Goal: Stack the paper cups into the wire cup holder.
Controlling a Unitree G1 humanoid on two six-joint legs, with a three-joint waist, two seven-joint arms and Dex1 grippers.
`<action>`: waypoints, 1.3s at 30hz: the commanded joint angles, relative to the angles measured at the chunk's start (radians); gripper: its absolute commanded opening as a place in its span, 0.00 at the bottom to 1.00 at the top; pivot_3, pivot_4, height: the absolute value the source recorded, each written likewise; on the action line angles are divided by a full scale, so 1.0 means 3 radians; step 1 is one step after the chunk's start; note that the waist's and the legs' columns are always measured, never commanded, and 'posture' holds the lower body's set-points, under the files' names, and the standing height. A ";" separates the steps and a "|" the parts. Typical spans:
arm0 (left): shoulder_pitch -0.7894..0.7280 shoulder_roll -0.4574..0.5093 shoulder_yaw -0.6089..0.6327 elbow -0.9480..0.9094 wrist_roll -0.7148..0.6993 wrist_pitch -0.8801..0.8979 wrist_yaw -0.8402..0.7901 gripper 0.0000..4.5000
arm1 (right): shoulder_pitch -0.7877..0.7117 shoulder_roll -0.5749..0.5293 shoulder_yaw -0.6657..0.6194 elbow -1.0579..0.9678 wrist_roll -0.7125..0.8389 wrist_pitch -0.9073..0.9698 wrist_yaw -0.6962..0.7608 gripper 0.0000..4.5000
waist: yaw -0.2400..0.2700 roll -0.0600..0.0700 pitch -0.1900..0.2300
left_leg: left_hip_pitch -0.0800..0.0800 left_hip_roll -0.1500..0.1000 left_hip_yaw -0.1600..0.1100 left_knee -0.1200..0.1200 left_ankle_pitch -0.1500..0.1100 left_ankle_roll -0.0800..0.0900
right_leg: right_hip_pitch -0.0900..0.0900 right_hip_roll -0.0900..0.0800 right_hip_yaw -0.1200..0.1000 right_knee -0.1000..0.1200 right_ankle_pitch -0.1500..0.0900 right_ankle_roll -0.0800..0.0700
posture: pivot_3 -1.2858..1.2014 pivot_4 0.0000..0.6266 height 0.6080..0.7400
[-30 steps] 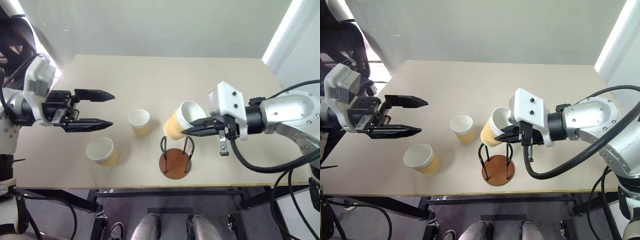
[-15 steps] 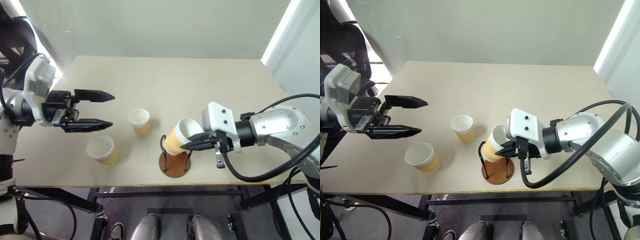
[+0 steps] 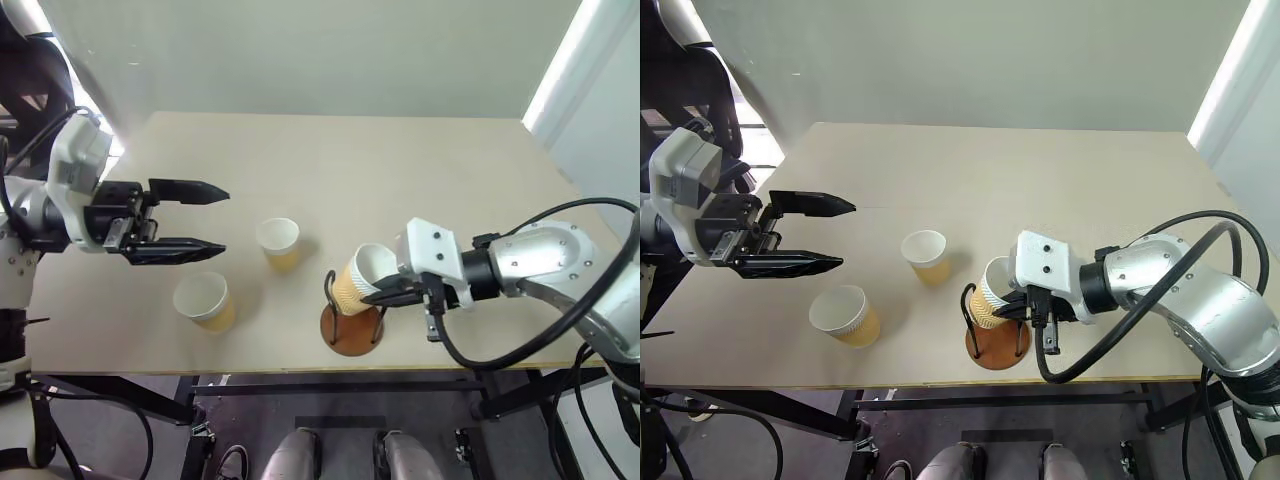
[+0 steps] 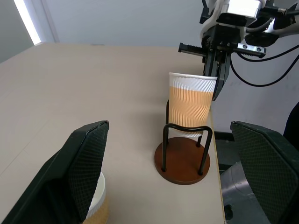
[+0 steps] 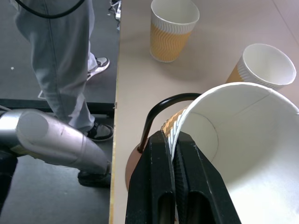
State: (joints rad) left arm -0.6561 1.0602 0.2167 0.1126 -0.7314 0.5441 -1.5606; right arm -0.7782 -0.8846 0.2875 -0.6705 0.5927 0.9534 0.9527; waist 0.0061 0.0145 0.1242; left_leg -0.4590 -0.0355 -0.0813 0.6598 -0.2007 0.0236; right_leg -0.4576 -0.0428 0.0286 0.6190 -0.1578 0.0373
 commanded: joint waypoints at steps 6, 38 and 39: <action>-0.0046 0.0060 0.0071 -0.0104 0.0013 -0.0028 -0.0013 1.00 | -0.0079 0.0094 0.0024 -0.0015 -0.0086 -0.0060 0.0005 0.21 | -0.0001 0.0000 0.0000 | 0.0000 0.0000 0.0000 0.0000 -0.0001 -0.0002 | 0.0000 0.0000 0.0000 0.0000 0.0000 0.0000 | 0.52 0.24 1.00; -0.1431 0.1718 -0.3282 0.0388 0.0067 -0.1939 -0.0180 1.00 | -0.0276 -0.1116 -0.2489 0.0800 0.1580 0.0052 0.0340 0.42 | 0.0017 -0.0008 -0.0003 | -0.0040 0.0004 -0.0004 -0.0022 -0.0004 -0.0024 | -0.0049 0.0002 -0.0003 0.0001 -0.0017 -0.0007 | 0.52 0.24 1.00; -0.1451 0.1755 -0.3367 0.0329 0.0029 -0.1951 -0.0180 1.00 | -0.0256 -0.1129 -0.2487 0.0798 0.1577 0.0039 0.0330 0.42 | 0.0015 -0.0008 -0.0003 | -0.0040 0.0005 -0.0004 -0.0022 -0.0005 -0.0023 | -0.0048 0.0002 -0.0004 0.0001 -0.0018 -0.0005 | 0.52 0.24 1.00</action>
State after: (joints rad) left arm -1.0676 1.5561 -0.7727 0.2415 -0.6827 -0.0286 -1.5824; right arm -0.8507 -1.2029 -0.4225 -0.4359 1.0601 0.9840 1.0654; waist 0.0107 0.0122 0.1232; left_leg -0.4705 -0.0340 -0.0823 0.6530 -0.2024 0.0169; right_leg -0.4713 -0.0422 0.0271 0.6191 -0.1634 0.0359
